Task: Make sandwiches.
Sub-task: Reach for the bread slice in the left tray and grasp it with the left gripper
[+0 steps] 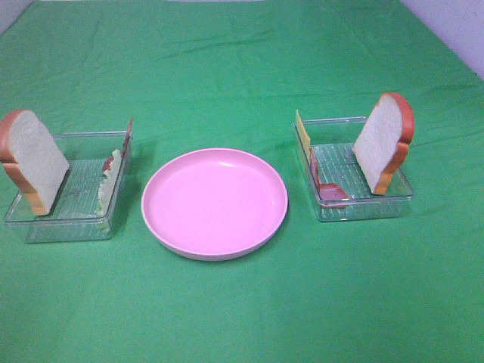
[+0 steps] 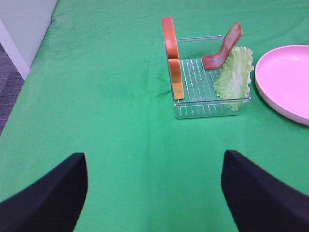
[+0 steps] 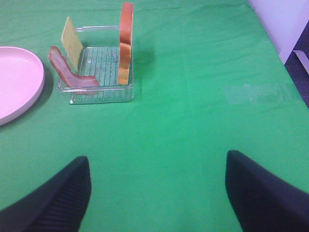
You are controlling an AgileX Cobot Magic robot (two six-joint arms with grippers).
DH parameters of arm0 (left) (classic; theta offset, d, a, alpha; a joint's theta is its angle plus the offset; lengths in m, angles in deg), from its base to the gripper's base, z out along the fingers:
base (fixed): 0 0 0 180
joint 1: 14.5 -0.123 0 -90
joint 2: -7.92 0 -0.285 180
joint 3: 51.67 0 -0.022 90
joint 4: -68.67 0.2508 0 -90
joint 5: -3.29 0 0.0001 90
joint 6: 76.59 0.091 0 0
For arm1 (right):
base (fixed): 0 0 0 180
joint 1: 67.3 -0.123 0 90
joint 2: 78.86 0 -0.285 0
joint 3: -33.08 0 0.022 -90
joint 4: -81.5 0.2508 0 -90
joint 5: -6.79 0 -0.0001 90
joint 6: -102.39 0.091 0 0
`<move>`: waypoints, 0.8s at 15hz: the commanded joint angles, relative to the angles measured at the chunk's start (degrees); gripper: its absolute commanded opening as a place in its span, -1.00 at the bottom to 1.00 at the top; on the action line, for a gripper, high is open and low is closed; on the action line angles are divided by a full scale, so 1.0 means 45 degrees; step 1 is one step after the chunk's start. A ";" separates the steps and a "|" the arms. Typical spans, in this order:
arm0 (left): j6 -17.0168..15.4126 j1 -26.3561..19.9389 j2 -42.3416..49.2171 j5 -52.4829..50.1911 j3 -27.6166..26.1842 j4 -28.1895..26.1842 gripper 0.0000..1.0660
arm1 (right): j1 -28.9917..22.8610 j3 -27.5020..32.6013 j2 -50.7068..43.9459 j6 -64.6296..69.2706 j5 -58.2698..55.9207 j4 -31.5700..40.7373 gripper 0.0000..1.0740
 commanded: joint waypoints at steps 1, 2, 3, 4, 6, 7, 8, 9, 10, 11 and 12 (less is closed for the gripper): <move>0.0025 -0.0038 0.0280 -0.0127 0.0013 -0.0127 0.38 | 0.0051 0.0025 -0.0178 -0.0115 0.0153 0.0000 0.36; 0.0025 -0.0038 0.0280 -0.0127 0.0013 -0.0127 0.38 | 0.0051 0.0025 -0.0178 -0.0115 0.0153 0.0000 0.36; 0.0025 -0.0038 0.0280 -0.0127 0.0013 -0.0102 0.38 | 0.0051 0.0025 -0.0178 -0.0115 0.0153 0.0000 0.36; 0.0025 -0.0038 0.0280 -0.0127 0.0013 -0.0089 0.38 | 0.0051 0.0025 -0.0178 -0.0115 0.0153 0.0000 0.36; 0.0025 -0.0038 0.0280 -0.0127 0.0013 -0.0089 0.38 | 0.0051 0.0025 -0.0178 -0.0115 0.0153 0.0000 0.36; 0.0025 -0.0038 0.0280 -0.0127 0.0013 -0.0089 0.38 | 0.0051 0.0025 -0.0178 -0.0115 0.0153 0.0000 0.36; 0.0025 -0.0038 0.0280 -0.0127 0.0013 -0.0089 0.38 | 0.0051 0.0025 -0.0178 -0.0115 0.0153 0.0000 0.36; 0.0025 -0.0038 0.0280 -0.0127 0.0013 -0.0089 0.38 | 0.0051 0.0025 -0.0178 -0.0115 0.0153 0.0000 0.36; 0.0025 -0.0038 0.0280 -0.0127 0.0013 -0.0089 0.38 | 0.0051 0.0025 -0.0178 -0.0115 0.0153 0.0000 0.36; 0.0025 -0.0038 0.0280 -0.0127 0.0013 -0.0089 0.38 | 0.0051 0.0025 -0.0178 -0.0115 0.0153 0.0000 0.36; 0.0025 -0.0038 0.0280 -0.0127 0.0013 -0.0076 0.38 | 0.0051 0.0025 -0.0178 -0.0115 0.0153 0.0000 0.36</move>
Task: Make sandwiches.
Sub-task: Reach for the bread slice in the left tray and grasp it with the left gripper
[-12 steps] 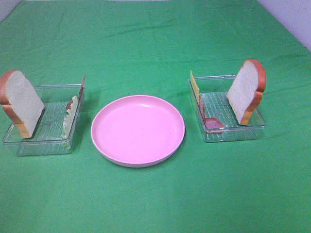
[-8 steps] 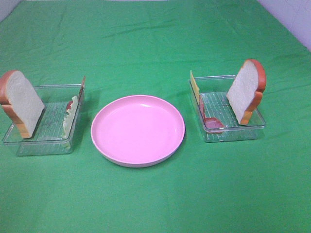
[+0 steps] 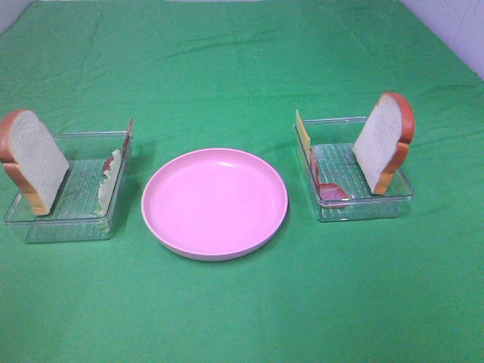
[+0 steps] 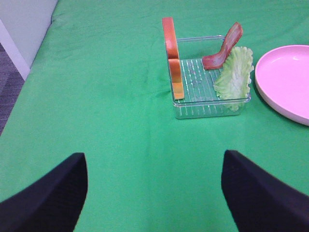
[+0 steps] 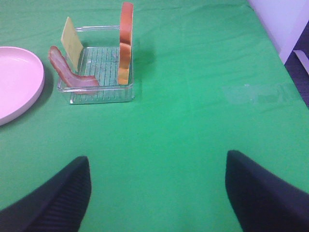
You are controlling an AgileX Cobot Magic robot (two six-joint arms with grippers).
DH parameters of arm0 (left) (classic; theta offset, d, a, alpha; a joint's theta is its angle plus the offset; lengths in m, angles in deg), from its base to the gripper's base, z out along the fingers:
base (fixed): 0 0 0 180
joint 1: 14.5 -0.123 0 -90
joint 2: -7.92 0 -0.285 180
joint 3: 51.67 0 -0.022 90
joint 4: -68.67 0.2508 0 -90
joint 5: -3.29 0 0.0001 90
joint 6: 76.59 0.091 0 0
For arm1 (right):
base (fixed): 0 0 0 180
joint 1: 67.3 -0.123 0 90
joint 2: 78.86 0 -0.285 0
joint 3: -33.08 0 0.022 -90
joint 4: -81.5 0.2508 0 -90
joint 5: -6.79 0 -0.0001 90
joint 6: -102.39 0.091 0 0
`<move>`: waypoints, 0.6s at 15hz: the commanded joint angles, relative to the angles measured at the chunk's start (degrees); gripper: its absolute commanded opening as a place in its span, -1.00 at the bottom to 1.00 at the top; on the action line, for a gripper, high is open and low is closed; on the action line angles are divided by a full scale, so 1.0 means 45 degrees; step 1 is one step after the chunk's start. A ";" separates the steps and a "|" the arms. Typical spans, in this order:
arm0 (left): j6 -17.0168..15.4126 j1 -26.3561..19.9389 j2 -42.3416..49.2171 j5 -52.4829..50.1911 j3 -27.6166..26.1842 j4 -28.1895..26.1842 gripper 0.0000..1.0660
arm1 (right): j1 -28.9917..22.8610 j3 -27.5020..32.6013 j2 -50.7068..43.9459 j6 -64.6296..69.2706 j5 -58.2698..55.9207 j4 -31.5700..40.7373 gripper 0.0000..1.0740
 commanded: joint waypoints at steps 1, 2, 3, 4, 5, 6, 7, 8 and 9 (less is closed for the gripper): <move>0.0025 -0.0038 0.0280 -0.0127 0.0013 -0.0051 0.38 | 0.0051 0.0025 -0.0178 -0.0115 0.0153 0.0000 0.36; 0.0025 -0.0038 0.0280 -0.0127 0.0013 -0.0051 0.38 | 0.0051 0.0025 -0.0178 -0.0115 0.0153 0.0000 0.36; 0.0025 -0.0038 0.0280 -0.0127 0.0013 -0.0051 0.38 | 0.0051 0.0025 -0.0178 -0.0115 0.0153 0.0000 0.36; 0.0025 -0.0038 0.0280 -0.0127 0.0013 -0.0051 0.38 | 0.0051 0.0025 -0.0178 -0.0115 0.0153 0.0000 0.36; 0.0025 -0.0038 0.0280 -0.0127 0.0013 -0.0051 0.38 | 0.0051 0.0025 -0.0178 -0.0115 0.0153 0.0000 0.36; 0.0025 -0.0038 0.0267 -0.0127 0.0013 -0.0051 0.38 | 0.0051 0.0025 -0.0178 -0.0115 0.0153 0.0000 0.36; 0.0025 -0.0038 0.0255 -0.0127 0.0013 -0.0051 0.38 | 0.0051 0.0025 -0.0178 -0.0115 0.0153 0.0000 0.36; 0.0025 -0.0038 0.0255 -0.0140 0.0013 -0.0013 0.38 | 0.0051 0.0025 -0.0178 -0.0115 0.0153 0.0000 0.36; 0.0025 -0.0038 0.0242 -0.0140 0.0013 -0.0013 0.38 | 0.0051 0.0025 -0.0178 -0.0115 0.0153 0.0000 0.36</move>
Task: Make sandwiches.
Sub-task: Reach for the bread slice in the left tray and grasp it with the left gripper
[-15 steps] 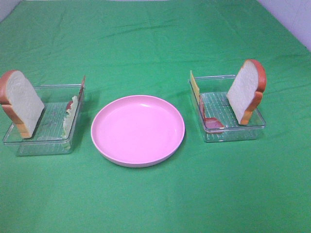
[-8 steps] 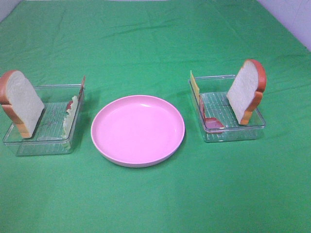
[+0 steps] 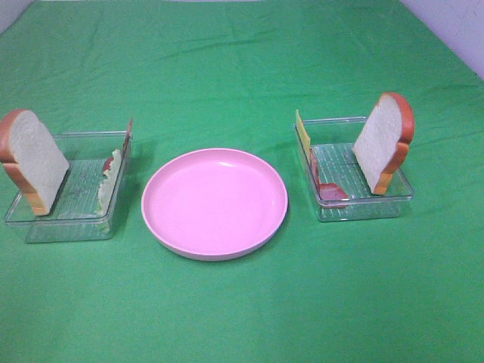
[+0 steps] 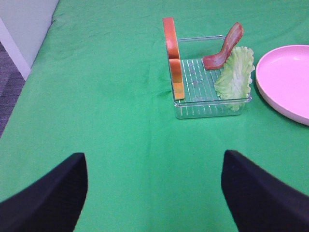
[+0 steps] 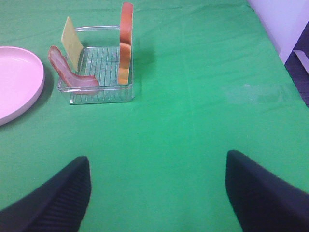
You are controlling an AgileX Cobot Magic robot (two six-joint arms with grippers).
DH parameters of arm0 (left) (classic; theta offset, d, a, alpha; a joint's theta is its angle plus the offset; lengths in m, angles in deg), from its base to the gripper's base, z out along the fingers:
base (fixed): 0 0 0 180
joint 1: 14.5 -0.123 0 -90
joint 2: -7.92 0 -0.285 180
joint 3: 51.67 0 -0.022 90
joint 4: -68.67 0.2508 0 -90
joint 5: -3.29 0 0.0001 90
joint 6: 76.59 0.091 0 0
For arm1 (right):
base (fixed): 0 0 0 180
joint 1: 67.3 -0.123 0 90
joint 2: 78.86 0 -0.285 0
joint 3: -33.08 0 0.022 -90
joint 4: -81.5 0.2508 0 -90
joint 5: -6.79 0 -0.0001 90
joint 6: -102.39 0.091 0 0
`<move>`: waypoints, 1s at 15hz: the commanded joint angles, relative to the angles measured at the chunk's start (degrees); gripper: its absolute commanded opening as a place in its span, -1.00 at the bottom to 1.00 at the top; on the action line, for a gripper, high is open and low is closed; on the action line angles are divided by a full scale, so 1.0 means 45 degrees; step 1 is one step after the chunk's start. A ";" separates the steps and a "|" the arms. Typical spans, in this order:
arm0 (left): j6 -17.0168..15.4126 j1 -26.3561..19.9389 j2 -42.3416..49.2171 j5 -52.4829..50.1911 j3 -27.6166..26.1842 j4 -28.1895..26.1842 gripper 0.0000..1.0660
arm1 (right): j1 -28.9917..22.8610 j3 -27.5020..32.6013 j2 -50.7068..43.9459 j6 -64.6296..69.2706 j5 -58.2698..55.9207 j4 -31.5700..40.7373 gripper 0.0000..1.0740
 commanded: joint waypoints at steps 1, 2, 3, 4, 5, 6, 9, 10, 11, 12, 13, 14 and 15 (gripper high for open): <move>0.0025 -0.0038 0.0242 -0.0153 0.0013 -0.0038 0.38 | 0.0051 0.0025 -0.0178 -0.0115 0.0153 0.0000 0.36; -0.0064 -0.0038 0.0127 -0.0153 0.0013 -0.0051 0.38 | 0.0051 0.0025 -0.0178 -0.0115 0.0153 0.0000 0.36; -0.0369 -0.0038 -0.0204 -0.0153 0.0000 -0.0064 0.38 | 0.0051 0.0025 -0.0178 -0.0115 0.0153 0.0000 0.36; -0.0573 -0.0038 -0.1082 -0.0166 -0.0242 -0.0038 0.38 | 0.0051 0.0025 -0.0178 -0.0115 0.0153 0.0000 0.36; -0.0662 -0.0038 -0.1757 -0.0191 -0.0560 -0.0025 0.38 | 0.0051 0.0025 -0.0178 -0.0115 0.0153 0.0000 0.36; -0.0828 -0.0038 -0.2839 -0.0229 -0.1095 -0.0025 0.39 | 0.0051 0.0025 -0.0178 -0.0115 0.0153 0.0000 0.36; -0.1286 -0.0038 -0.5539 -0.0242 -0.2381 -0.0025 0.39 | 0.0051 0.0025 -0.0178 -0.0115 0.0153 0.0000 0.36; -0.1375 -0.0038 -0.7779 -0.0204 -0.3349 -0.0038 0.39 | 0.0051 0.0025 -0.0178 -0.0115 0.0153 0.0000 0.36; -0.1375 -0.0038 -0.8416 -0.0204 -0.3603 -0.0038 0.39 | 0.0051 0.0025 -0.0178 -0.0115 0.0153 0.0000 0.36; -0.1375 -0.0038 -0.9702 -0.0178 -0.4100 -0.0038 0.39 | 0.0051 0.0025 -0.0178 -0.0115 0.0153 0.0000 0.36; -0.1375 -0.0038 -1.0224 -0.0140 -0.4405 -0.0038 0.39 | 0.0051 0.0025 -0.0178 -0.0115 0.0153 0.0000 0.36; -0.1375 -0.0038 -1.1472 0.0013 -0.4966 -0.0051 0.39 | 0.0051 0.0025 -0.0178 -0.0115 0.0153 0.0000 0.36; -0.1375 -0.0038 -1.2567 0.0229 -0.5615 -0.0064 0.39 | 0.0051 0.0025 -0.0178 -0.0115 0.0153 0.0000 0.36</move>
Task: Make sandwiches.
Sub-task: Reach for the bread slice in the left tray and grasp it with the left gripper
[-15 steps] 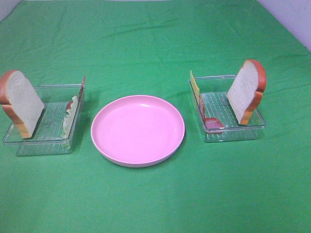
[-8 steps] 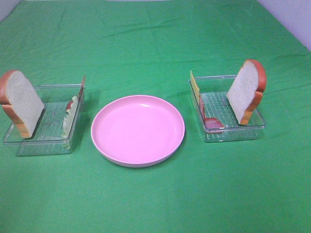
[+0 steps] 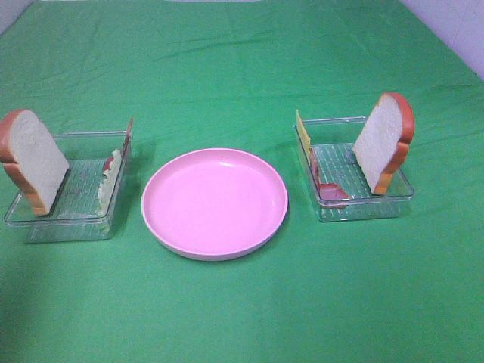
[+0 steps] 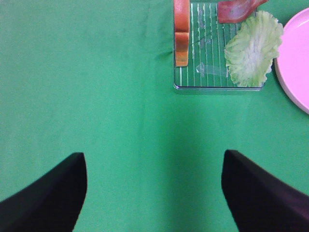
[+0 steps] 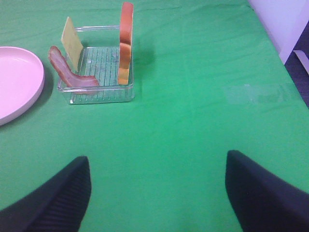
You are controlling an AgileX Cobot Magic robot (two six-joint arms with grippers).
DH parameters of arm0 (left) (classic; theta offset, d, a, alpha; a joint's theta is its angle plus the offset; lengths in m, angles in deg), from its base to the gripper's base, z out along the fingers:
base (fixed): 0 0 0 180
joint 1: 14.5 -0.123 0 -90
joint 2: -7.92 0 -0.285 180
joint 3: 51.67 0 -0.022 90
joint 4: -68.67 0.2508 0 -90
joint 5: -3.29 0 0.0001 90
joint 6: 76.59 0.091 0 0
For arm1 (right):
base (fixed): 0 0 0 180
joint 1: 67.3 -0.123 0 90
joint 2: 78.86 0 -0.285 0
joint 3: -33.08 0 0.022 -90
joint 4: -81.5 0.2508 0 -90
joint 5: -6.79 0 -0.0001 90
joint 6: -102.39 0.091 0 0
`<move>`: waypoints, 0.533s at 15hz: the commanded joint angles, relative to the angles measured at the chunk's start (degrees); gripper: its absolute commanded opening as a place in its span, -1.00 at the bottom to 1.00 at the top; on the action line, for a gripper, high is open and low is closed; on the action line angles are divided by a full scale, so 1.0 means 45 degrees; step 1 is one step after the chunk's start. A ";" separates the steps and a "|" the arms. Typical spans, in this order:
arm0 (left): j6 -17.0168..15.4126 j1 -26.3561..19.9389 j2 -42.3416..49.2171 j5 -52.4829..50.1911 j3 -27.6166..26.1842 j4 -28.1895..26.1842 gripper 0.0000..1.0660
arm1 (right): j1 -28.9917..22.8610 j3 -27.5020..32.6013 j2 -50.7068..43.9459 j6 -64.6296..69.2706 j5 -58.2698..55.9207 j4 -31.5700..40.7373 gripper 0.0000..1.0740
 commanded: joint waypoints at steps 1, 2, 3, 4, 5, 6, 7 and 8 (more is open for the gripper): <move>-0.0127 -0.0038 -0.2801 0.0357 -0.1528 -0.0076 0.39 | 0.0051 0.0025 -0.0178 -0.0115 0.0153 0.0000 0.36; -0.0127 -0.0038 -0.3858 0.0357 -0.2101 -0.0076 0.39 | 0.0051 0.0025 -0.0178 -0.0115 0.0153 0.0000 0.36; -0.0127 -0.0038 -0.4380 0.0357 -0.2381 -0.0076 0.39 | 0.0051 0.0025 -0.0178 -0.0115 0.0153 0.0000 0.36; -0.0127 -0.0038 -0.5271 0.0331 -0.2890 -0.0089 0.39 | 0.0051 0.0025 -0.0178 -0.0115 0.0153 0.0000 0.36; -0.0127 -0.0038 -0.6213 0.0293 -0.3400 -0.0115 0.39 | 0.0051 0.0025 -0.0178 -0.0115 0.0153 0.0000 0.36; -0.0127 -0.0038 -0.7079 0.0229 -0.3985 -0.0127 0.39 | 0.0051 0.0025 -0.0178 -0.0115 0.0153 0.0000 0.36; -0.0127 -0.0025 -0.7805 -0.0051 -0.4456 -0.0140 0.39 | 0.0051 0.0025 -0.0178 -0.0115 0.0153 0.0000 0.36; -0.0115 -0.0025 -0.8454 -0.0611 -0.4749 -0.0242 0.39 | 0.0051 0.0025 -0.0178 -0.0115 0.0153 0.0000 0.36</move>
